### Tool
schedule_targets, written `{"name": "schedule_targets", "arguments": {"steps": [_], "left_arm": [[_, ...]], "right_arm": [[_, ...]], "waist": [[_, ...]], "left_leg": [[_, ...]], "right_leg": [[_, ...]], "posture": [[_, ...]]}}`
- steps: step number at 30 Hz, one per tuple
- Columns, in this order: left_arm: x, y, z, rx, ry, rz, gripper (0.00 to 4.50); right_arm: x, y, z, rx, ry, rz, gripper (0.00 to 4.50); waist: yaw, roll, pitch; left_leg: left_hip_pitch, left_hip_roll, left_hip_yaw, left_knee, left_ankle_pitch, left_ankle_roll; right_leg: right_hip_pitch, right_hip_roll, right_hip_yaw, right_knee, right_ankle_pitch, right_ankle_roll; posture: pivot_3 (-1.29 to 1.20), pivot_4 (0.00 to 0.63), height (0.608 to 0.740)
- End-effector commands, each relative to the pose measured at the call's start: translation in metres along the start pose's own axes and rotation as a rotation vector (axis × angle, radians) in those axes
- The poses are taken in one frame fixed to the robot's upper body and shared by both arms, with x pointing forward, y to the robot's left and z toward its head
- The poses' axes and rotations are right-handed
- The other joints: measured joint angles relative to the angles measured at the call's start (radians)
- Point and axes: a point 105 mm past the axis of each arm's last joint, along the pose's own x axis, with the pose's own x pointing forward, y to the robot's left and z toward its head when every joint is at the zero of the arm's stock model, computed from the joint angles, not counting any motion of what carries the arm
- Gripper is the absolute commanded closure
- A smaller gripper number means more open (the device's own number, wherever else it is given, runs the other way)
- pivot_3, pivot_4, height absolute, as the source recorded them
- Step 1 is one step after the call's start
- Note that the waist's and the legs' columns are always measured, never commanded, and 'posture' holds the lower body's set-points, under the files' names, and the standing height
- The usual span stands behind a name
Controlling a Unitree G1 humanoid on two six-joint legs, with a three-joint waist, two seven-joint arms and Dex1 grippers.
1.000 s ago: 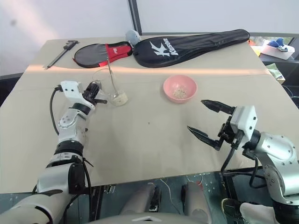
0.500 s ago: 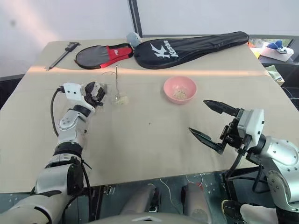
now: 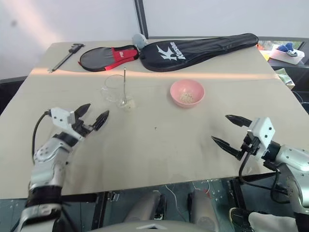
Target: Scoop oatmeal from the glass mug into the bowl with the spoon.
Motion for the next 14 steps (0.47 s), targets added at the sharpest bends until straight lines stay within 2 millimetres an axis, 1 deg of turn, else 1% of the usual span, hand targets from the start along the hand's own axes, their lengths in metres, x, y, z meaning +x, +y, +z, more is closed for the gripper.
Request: {"name": "schedule_targets", "arguments": {"steps": [1,4,5,9,14], "left_arm": [[-0.008,-0.029,0.021,0.001,-0.009,-0.149,0.09],[-0.022,-0.052,0.02,-0.028,0.036,-0.242,0.09],[-0.027,-0.057,0.02,-0.027,0.048,-0.259,0.09],[-0.043,-0.062,0.021,-0.049,0.083,-0.27,0.09],[-0.053,-0.066,0.019,-0.06,0.114,-0.283,0.09]], "right_arm": [[-0.011,-0.022,-0.003,-0.066,0.029,-0.032,0.0],[-0.011,-0.036,-0.007,-0.063,0.035,-0.047,0.0],[-0.011,-0.039,-0.007,-0.07,0.039,-0.049,0.0],[-0.013,-0.045,-0.003,-0.089,0.043,-0.049,0.0],[-0.016,-0.046,-0.002,-0.094,0.05,-0.051,0.0]], "waist": [[0.004,0.001,0.0],[0.007,0.002,0.001],[0.009,0.002,0.001],[0.014,0.003,0.001],[0.022,0.004,0.001]], "left_leg": [[0.001,0.0,0.0,0.0,0.0,0.0],[0.004,0.0,0.0,-0.002,-0.001,0.001],[0.005,0.0,0.0,-0.002,-0.001,0.002],[0.013,0.001,0.002,-0.013,-0.003,0.005],[0.012,0.001,0.002,-0.015,-0.001,0.002]], "right_leg": [[0.001,0.0,0.0,0.0,0.0,0.0],[0.004,0.0,0.0,-0.001,0.0,0.0],[0.004,0.0,0.0,-0.001,0.0,0.0],[0.011,-0.001,0.001,-0.009,0.0,0.0],[0.011,0.0,0.001,-0.014,0.0,0.0]], "posture": [[0.0,0.15,0.74],[0.0,0.15,0.74],[0.0,0.15,0.74],[0.0,0.15,0.74],[0.0,0.15,0.74]]}}
